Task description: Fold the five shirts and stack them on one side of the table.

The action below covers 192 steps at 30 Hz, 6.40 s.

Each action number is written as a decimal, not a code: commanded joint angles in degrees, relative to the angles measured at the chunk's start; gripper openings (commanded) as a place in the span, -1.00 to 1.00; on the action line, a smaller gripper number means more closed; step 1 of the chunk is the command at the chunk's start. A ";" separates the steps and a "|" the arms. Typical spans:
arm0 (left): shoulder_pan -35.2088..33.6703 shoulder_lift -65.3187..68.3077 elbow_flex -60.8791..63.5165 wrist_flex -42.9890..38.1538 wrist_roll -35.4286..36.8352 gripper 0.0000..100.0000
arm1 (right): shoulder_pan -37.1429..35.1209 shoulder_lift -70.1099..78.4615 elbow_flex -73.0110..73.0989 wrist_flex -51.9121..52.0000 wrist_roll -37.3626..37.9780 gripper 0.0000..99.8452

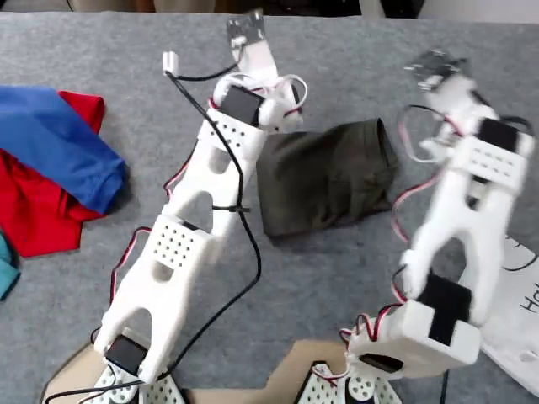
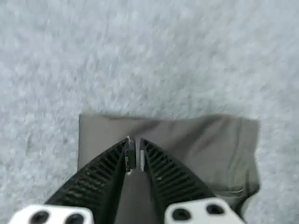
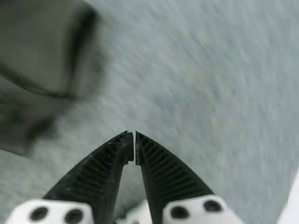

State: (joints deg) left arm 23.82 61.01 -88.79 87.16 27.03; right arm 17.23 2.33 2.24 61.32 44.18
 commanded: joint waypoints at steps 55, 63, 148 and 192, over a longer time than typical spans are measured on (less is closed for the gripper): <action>-13.63 13.49 -4.92 -2.64 5.19 -0.96 | -0.75 30.46 -24.31 34.11 7.82 -0.95; -13.63 13.49 -4.92 -2.64 5.19 -0.96 | 2.59 23.60 -23.52 37.89 8.00 -0.95; -3.87 12.00 2.81 -8.26 2.81 -0.96 | -7.78 22.20 -9.45 26.46 -3.43 -0.95; -8.62 12.53 -1.05 -7.21 3.08 -0.73 | -9.36 -4.44 29.32 -3.96 -41.49 -0.38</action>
State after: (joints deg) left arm 15.65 74.46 -86.86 79.69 30.37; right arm 8.18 -3.65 33.19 60.00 5.14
